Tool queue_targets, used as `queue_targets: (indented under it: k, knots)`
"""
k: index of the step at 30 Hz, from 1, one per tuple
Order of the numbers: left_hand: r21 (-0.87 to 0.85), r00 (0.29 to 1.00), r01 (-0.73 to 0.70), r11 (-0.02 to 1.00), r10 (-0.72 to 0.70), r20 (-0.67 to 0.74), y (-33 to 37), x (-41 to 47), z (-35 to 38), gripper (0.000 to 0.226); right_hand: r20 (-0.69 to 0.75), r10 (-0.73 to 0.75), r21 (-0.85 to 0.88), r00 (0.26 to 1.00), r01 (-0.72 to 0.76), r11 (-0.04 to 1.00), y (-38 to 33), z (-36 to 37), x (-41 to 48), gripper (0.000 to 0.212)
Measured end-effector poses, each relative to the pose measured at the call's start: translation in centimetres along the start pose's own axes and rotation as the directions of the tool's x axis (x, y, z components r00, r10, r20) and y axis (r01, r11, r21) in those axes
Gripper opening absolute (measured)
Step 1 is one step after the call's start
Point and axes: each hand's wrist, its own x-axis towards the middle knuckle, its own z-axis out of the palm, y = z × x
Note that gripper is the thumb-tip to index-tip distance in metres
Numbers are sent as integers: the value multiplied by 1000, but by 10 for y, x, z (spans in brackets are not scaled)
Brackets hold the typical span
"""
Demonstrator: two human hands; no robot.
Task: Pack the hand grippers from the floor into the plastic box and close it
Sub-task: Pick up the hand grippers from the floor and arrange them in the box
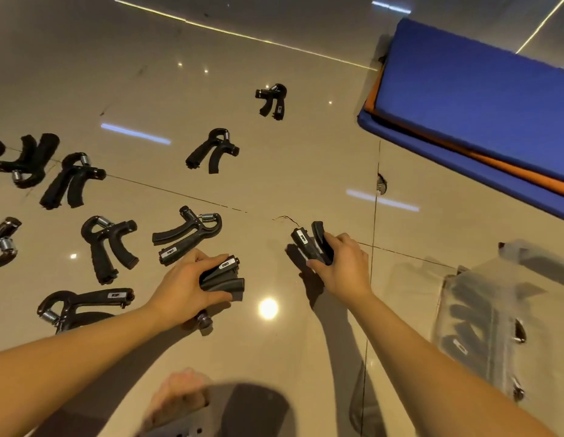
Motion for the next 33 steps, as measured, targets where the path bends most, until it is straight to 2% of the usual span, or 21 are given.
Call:
queue_targets:
  k: [5,11,14,20,23,27,33]
  knots:
    - [-77,986,-164,984,165,9,92,12,-7,86,-120,-25,80,992,35,996,4,-66,-39,67]
    - [-100,926,-374,922,377,8,217,5,-11,85,-252,8,173,968,37,984,28,-157,-103,72]
    - [-127,894,-443,888,448,15,274,-8,-2,83,-289,39,203,956,21,979,52,-197,-142,68]
    - [-75,828,-547,834,552,96,374,-42,5,79,-295,129,214,947,-66,975,96,-257,-212,77]
    - [-46,813,-566,823,566,139,399,-55,17,79,-254,169,228,952,-111,967,115,-273,-232,75]
    - [-46,796,-589,807,589,138,394,-58,35,79,-178,270,317,946,-205,926,147,-264,-246,73]
    - [-150,769,-604,783,622,148,379,-55,61,86,-70,335,276,940,-304,912,182,-233,-250,70]
